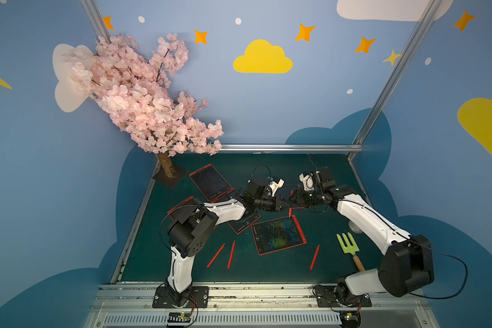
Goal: Place the stylus back onto the writing tablet
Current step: Pick up the stylus from the center of the board.
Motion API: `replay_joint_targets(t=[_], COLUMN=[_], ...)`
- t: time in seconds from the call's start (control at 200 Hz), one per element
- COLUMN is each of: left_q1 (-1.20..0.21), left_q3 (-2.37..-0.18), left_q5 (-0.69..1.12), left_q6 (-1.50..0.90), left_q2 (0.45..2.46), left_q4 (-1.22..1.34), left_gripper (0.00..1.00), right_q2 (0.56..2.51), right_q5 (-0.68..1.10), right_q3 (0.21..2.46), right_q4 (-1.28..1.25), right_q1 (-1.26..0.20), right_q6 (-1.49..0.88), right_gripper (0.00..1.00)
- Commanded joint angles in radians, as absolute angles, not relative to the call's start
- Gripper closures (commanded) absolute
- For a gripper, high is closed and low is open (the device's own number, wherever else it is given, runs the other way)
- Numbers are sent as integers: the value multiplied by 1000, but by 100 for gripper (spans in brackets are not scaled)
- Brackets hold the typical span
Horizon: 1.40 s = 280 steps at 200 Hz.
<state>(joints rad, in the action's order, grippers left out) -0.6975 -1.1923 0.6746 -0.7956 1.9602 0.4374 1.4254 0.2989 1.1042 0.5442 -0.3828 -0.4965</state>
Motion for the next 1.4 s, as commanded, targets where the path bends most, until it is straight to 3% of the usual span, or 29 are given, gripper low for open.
replay_joint_targets(t=[0.0,0.175,0.406,0.741,1.397], left_q1=[-680,-671,-674,-675,-689], left_q3=[-1163,-1147,-1143,-1141,-1157], left_q5=[696,704,708,713,719], left_q6=[-814,-807,-799,-787,-772], left_q2=[1952,1944,1939,1930,1934], left_q4=[482,485,489,486,471], left_gripper=[97,97,97,97,97], right_q2=[1388,1382,1411,1441,1484], right_q5=[329,352,382,365,371], right_q3=[1079,1061,1078,1086,1110], right_q4=[513,475,456,436,427], right_q1=[-377,-377,-376,-371,-361], right_q6=[-509,-523,-529,-534,-533], right_gripper=[63,56,55,73,84])
